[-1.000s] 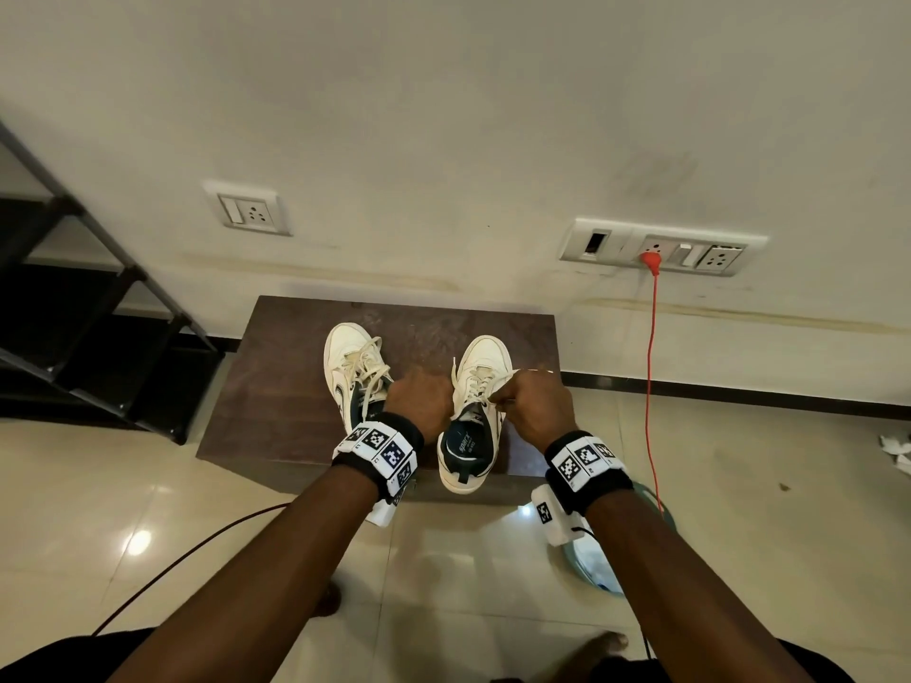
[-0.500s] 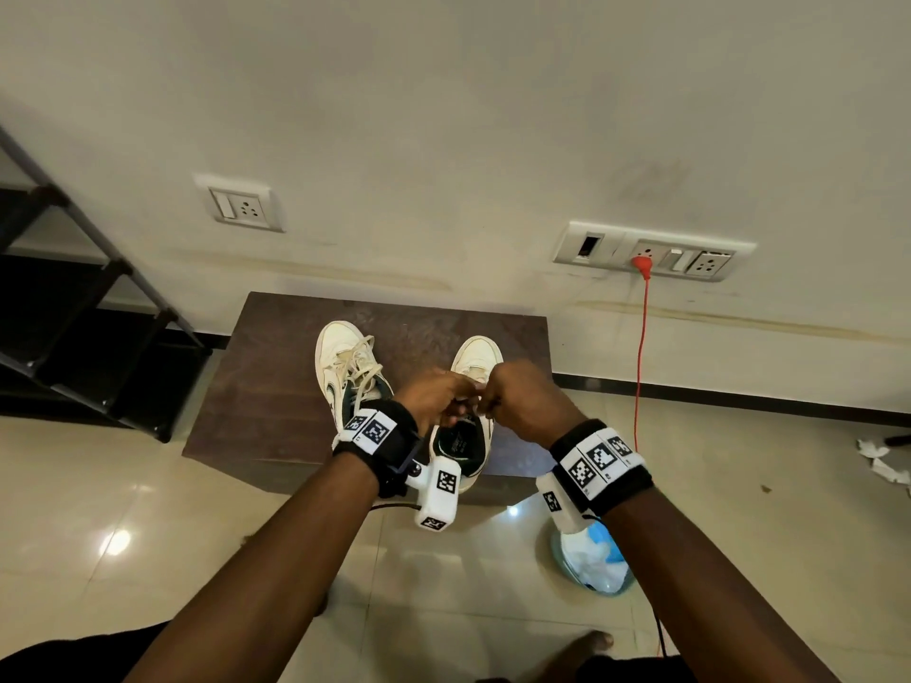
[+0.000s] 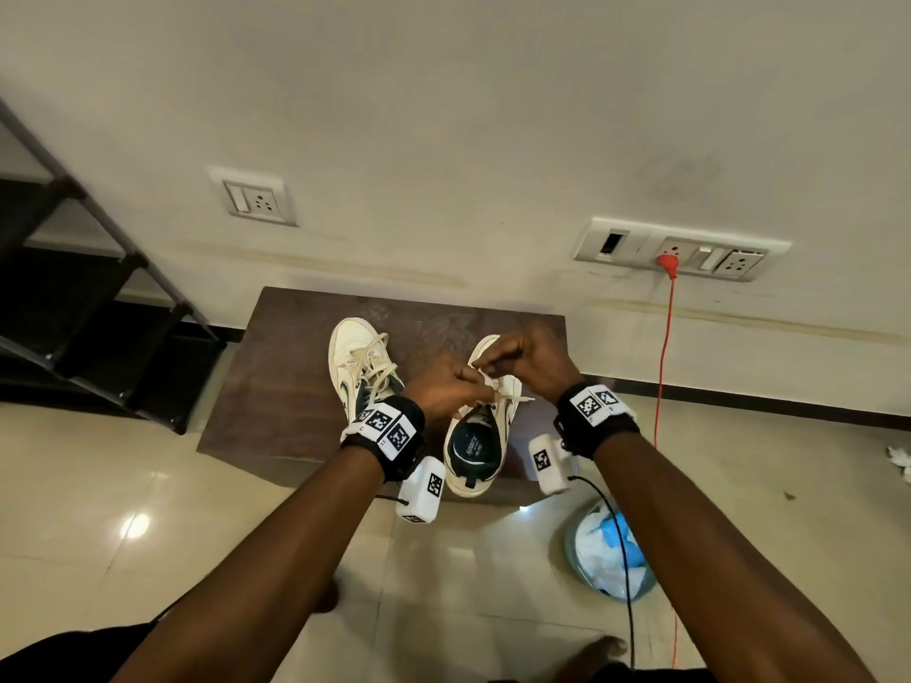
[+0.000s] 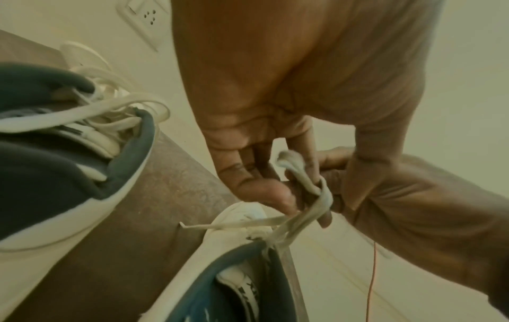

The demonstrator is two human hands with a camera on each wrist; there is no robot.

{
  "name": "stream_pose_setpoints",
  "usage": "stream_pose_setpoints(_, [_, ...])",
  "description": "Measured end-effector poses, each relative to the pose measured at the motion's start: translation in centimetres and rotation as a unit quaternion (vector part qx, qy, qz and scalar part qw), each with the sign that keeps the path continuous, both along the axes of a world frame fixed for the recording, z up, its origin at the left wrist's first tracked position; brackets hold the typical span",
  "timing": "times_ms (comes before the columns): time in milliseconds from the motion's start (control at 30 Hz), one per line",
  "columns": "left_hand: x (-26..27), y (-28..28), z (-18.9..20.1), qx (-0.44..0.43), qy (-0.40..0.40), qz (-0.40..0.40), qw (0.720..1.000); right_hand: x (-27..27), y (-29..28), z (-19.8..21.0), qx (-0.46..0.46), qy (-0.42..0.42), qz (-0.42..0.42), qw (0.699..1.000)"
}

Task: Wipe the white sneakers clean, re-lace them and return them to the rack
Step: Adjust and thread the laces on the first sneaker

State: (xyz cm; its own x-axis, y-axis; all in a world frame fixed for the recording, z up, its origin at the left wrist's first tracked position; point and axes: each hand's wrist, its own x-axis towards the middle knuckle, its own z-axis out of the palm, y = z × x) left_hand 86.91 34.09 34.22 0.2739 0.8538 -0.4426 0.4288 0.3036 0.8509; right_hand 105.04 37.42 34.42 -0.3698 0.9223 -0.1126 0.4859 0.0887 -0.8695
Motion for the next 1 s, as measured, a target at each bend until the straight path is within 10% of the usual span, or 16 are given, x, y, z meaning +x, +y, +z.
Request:
stream_pose_setpoints(533, [1.3, -0.6, -3.1, 0.192, 0.262, 0.153, 0.933, -2.3, -1.6, -0.9, -0.106, -0.003, -0.121, 0.987])
stream_pose_setpoints(833, [1.3, -0.2, -2.6, 0.176, 0.271, 0.096, 0.942, -2.0, -1.6, -0.5, -0.13, -0.047, -0.078, 0.987])
stream_pose_setpoints(1000, [0.7, 0.9, -1.5, 0.0, 0.11, 0.132, 0.985, -1.7, -2.1, -1.0, -0.089, -0.05, -0.112, 0.988])
